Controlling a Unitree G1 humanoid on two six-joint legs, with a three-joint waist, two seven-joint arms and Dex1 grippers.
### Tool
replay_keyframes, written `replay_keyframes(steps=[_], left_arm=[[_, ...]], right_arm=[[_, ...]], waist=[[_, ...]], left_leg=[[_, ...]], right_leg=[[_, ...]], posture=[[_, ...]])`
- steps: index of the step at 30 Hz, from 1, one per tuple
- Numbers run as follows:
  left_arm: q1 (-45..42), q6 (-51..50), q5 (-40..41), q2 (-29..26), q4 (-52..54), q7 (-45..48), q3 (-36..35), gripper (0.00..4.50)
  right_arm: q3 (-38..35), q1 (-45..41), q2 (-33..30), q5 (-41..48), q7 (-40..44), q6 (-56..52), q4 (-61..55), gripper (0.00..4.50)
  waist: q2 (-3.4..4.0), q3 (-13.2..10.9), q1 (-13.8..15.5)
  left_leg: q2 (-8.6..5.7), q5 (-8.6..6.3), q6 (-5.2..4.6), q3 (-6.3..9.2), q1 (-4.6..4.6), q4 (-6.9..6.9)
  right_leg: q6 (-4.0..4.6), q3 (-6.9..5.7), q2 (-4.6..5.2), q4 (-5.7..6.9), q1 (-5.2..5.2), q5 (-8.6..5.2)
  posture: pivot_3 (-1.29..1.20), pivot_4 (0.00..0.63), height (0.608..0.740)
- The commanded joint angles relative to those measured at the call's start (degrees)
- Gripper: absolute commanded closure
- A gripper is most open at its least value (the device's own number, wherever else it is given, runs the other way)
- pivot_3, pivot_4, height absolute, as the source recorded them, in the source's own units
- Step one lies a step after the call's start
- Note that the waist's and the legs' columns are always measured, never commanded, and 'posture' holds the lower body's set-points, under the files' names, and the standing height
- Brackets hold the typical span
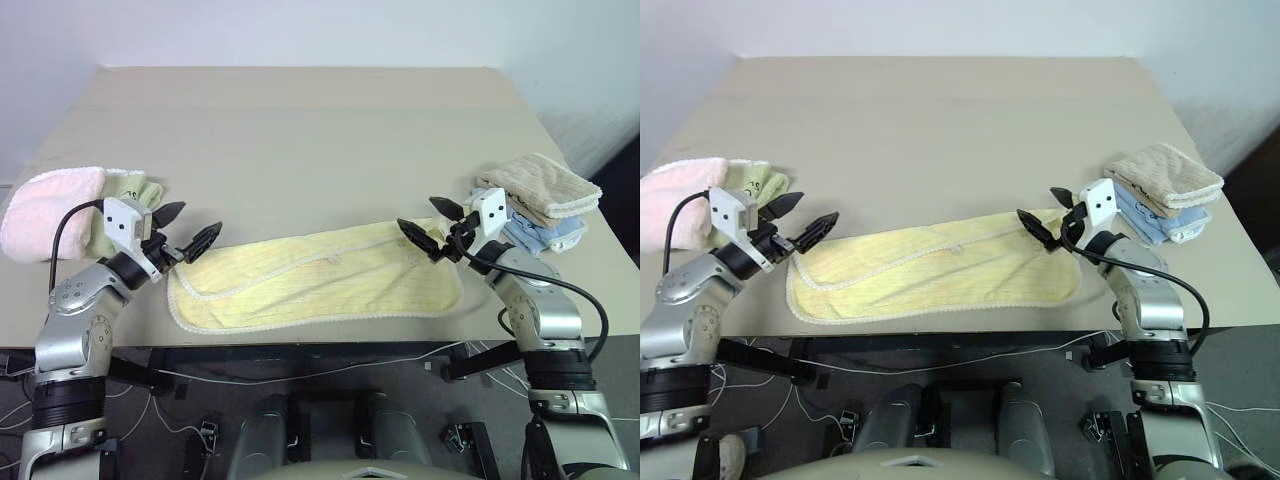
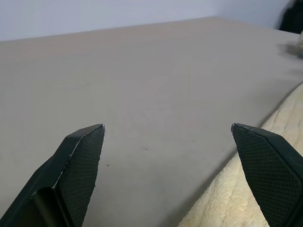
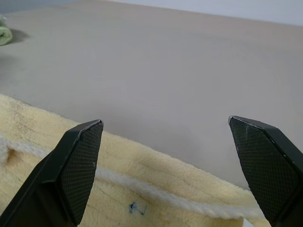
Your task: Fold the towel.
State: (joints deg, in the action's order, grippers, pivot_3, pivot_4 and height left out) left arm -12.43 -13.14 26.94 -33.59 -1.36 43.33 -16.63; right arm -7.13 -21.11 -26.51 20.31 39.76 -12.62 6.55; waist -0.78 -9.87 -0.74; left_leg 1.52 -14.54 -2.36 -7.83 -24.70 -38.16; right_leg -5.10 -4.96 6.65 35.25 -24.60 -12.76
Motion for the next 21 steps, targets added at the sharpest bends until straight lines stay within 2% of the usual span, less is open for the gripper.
replay_keyframes(steps=[1, 21], left_arm=[[0.0, 0.3, 0.5, -0.4, 3.1, 0.0, -0.5, 0.00], [-1.1, 2.0, -1.7, 0.0, 0.8, 0.5, 0.7, 0.00]], right_arm=[[-0.1, -0.4, 0.6, -0.3, -0.1, 1.6, -1.2, 0.04], [-0.3, -0.6, 1.6, -0.8, -0.6, 2.8, -1.4, 0.04]], waist=[[0.00, 0.0, 0.0], [0.00, 0.0, 0.0]], left_leg=[[0.01, 0.00, 0.00, 0.00, 0.00, 0.00], [0.00, 0.00, 0.00, 0.00, 0.00, 0.00]], right_leg=[[0.00, 0.00, -0.01, 0.00, 0.00, 0.00], [0.00, 0.00, -0.01, 0.00, 0.00, 0.00]], posture=[[0.00, 0.150, 0.740], [0.00, 0.150, 0.740]])
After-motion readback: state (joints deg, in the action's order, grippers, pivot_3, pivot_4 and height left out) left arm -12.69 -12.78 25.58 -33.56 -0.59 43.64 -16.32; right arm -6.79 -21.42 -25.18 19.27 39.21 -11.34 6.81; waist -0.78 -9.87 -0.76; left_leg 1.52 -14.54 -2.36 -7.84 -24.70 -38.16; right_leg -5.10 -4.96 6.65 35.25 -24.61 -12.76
